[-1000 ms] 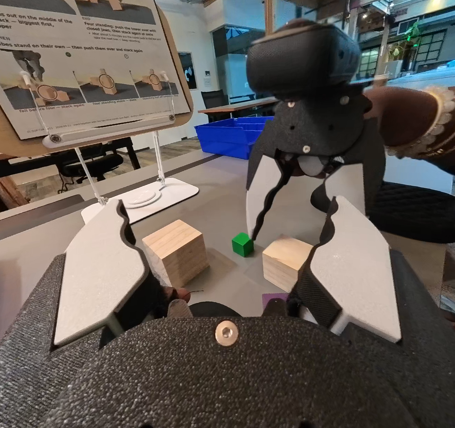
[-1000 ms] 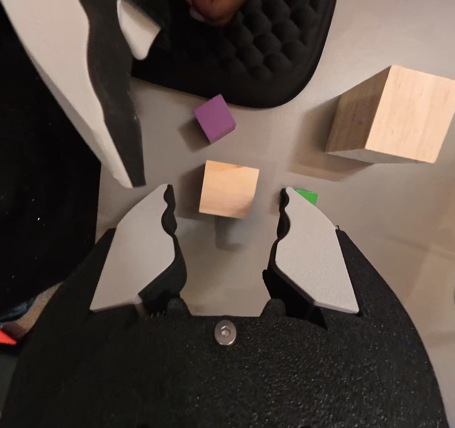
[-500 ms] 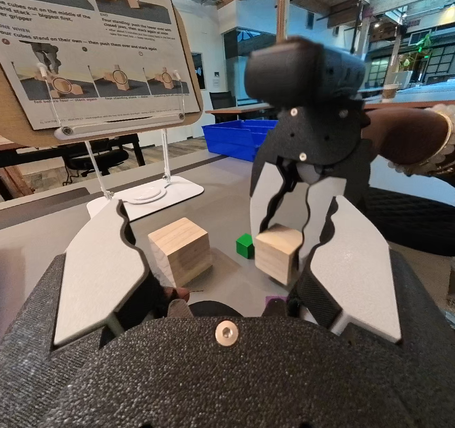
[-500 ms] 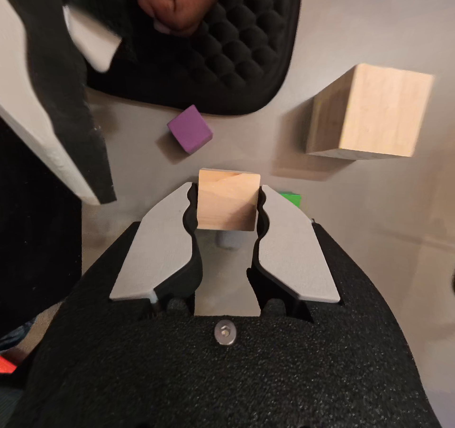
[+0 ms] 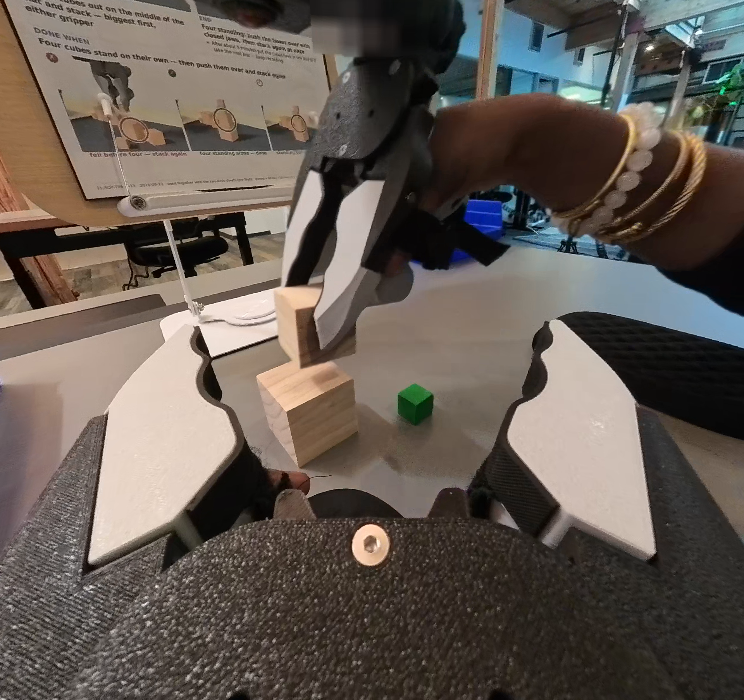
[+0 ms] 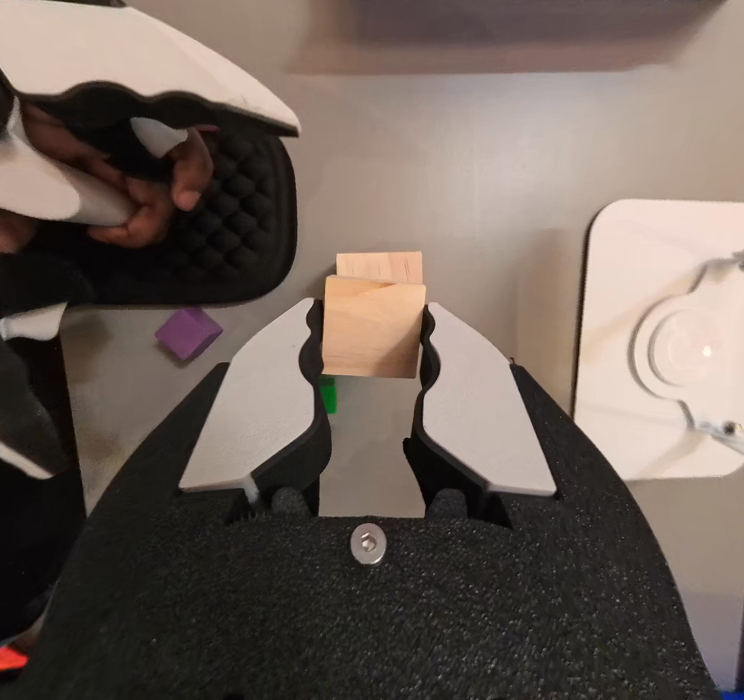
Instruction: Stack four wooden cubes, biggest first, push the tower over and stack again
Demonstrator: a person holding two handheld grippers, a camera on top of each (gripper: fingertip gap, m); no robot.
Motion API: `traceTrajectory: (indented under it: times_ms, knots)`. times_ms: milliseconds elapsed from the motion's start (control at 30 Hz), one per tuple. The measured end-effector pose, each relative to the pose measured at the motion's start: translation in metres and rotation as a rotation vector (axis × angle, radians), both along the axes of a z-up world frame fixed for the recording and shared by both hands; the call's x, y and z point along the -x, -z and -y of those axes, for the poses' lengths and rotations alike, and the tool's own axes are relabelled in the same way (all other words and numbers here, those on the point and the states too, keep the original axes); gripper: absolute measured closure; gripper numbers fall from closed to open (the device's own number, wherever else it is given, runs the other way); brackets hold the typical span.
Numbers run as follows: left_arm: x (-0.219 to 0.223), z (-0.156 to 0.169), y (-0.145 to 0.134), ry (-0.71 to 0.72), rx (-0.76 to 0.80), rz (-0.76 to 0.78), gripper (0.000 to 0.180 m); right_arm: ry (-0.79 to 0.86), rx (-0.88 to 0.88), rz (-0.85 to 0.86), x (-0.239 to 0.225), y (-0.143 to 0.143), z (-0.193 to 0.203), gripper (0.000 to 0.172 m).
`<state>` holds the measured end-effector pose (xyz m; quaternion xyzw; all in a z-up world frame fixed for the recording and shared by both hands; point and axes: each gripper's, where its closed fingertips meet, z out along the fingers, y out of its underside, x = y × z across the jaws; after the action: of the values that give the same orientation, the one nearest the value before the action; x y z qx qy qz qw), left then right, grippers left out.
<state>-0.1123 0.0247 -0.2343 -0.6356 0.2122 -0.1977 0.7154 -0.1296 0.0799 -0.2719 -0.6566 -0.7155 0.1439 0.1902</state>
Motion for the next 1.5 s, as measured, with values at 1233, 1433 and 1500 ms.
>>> traceTrajectory:
  times_ms: [1233,1433,1500]
  knots:
    - [-0.002,0.001,0.000,0.024,0.002,0.005,0.034,-0.092,-0.030,-0.088,-0.021,-0.024,-0.002,0.099]
    - [-0.002,0.001,0.000,0.029,0.005,0.010,0.034,-0.124,0.045,-0.146,-0.059,-0.027,0.034,0.103]
    - [-0.002,0.001,0.000,0.031,0.004,0.006,0.034,-0.145,0.074,-0.150,-0.067,-0.017,0.048,0.102]
